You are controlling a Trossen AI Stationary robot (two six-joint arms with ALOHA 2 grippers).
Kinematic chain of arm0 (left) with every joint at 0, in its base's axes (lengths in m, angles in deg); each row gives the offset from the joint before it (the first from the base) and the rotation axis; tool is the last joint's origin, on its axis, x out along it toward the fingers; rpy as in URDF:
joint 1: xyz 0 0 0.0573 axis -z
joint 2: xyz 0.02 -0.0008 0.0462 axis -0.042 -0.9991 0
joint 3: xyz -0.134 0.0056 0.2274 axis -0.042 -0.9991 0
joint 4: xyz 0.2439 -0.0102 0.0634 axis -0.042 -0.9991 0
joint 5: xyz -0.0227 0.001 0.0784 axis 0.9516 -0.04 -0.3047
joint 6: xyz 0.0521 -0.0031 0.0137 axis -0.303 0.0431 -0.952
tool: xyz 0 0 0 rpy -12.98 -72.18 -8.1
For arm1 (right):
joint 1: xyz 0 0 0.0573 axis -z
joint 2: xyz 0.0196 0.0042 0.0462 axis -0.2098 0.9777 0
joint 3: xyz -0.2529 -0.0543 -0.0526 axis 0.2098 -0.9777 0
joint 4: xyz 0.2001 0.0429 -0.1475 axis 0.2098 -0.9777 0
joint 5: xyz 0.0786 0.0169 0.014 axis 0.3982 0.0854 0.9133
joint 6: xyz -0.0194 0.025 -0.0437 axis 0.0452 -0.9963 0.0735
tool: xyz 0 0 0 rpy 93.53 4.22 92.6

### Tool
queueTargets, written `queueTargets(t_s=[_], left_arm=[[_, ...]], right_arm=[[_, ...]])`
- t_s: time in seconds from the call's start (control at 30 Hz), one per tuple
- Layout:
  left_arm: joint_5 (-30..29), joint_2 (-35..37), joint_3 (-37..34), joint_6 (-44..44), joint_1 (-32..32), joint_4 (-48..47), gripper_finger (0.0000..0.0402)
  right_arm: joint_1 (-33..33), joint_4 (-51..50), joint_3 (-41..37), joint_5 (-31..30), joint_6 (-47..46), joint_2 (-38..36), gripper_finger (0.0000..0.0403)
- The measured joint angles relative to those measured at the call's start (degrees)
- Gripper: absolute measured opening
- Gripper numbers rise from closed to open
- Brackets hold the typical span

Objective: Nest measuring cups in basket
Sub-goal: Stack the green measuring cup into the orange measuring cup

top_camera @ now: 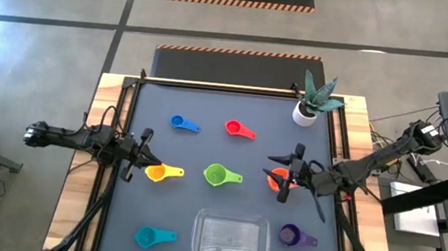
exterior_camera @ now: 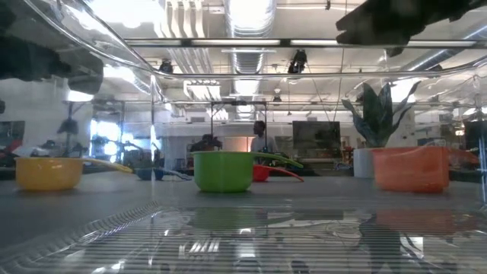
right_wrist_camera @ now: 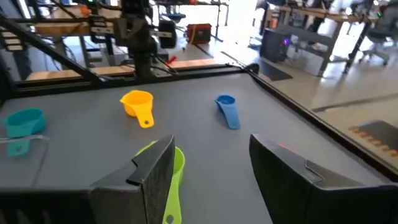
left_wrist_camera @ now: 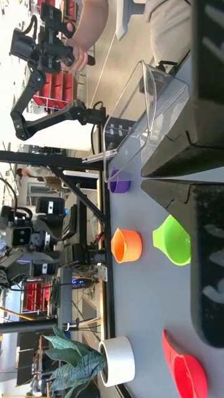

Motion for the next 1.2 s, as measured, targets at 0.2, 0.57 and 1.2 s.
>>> queueTargets(t_s=[0.2,0.57,1.2], left_arm=[[0.0,0.0,0.0,0.0,0.0,0.0,0.0000],[0.0,0.0,0.0,0.0,0.0,0.0,0.0000],[0.0,0.0,0.0,0.0,0.0,0.0,0.0000]], right_arm=[[0.6,0.0,0.0,0.2,-1.0,2.2,0.0199],[1.9,0.3,0.0,0.0,-3.2,3.6,0.0199],[4.7,0.5,1.0,0.3,-1.1,4.7,0.0199]])
